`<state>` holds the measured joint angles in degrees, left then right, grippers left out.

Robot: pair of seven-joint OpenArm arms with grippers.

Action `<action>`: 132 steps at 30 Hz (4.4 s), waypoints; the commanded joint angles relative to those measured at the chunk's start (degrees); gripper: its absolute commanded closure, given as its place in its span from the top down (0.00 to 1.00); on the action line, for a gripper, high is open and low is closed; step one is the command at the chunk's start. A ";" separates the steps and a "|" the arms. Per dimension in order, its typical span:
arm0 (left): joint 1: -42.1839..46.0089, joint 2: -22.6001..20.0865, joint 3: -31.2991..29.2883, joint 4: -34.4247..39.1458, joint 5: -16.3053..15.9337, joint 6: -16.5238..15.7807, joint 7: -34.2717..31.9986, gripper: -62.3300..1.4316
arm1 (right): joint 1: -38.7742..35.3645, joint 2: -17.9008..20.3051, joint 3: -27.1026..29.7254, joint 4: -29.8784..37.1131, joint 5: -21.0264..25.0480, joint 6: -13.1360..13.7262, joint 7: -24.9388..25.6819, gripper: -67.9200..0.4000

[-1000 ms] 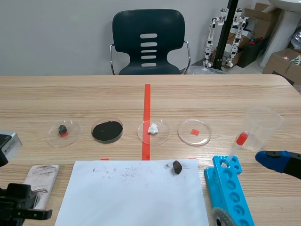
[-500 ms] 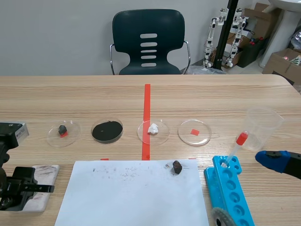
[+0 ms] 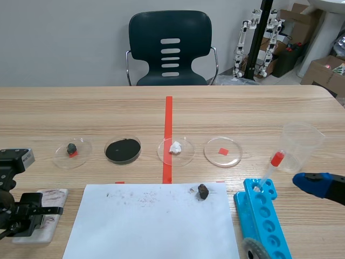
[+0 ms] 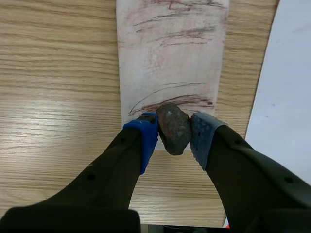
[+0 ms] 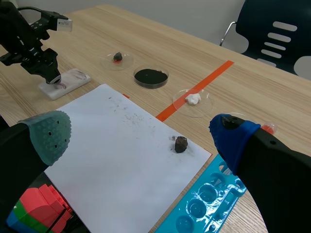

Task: Rub the mineral on the streak plate below the first streak

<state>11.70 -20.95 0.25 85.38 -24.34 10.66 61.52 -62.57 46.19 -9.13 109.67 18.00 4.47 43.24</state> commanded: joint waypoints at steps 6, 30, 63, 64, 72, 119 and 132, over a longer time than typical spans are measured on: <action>-0.63 0.13 0.04 -0.33 -2.34 -1.90 -0.20 0.20 | 0.50 -0.02 0.15 1.18 0.22 0.02 0.87 0.87; -3.04 0.11 0.04 -6.75 0.74 -2.19 -0.79 0.20 | 0.50 -0.02 0.15 1.18 0.22 0.02 0.90 0.87; -0.28 0.13 0.04 -6.14 7.78 2.71 1.20 0.20 | 0.50 0.00 0.15 1.18 0.22 0.02 0.87 0.87; -0.28 0.15 0.04 -6.14 5.68 1.53 0.98 0.20 | 0.50 0.00 0.15 1.18 0.22 0.02 0.90 0.87; -0.31 0.28 0.04 -6.14 -2.27 -1.99 -0.83 0.20 | 0.50 0.00 0.15 1.18 0.22 0.02 0.90 0.87; -0.28 0.26 0.11 -6.14 0.72 -2.99 -1.25 0.20 | 0.50 0.00 0.15 1.18 0.22 0.02 0.90 0.87; -0.28 0.28 0.11 -6.14 12.24 2.14 0.42 0.20 | 0.50 0.00 0.15 1.18 0.22 0.02 0.90 0.87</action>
<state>9.82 -19.07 1.17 81.14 -15.03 11.62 60.42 -62.57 46.19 -9.13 109.67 17.98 4.47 43.27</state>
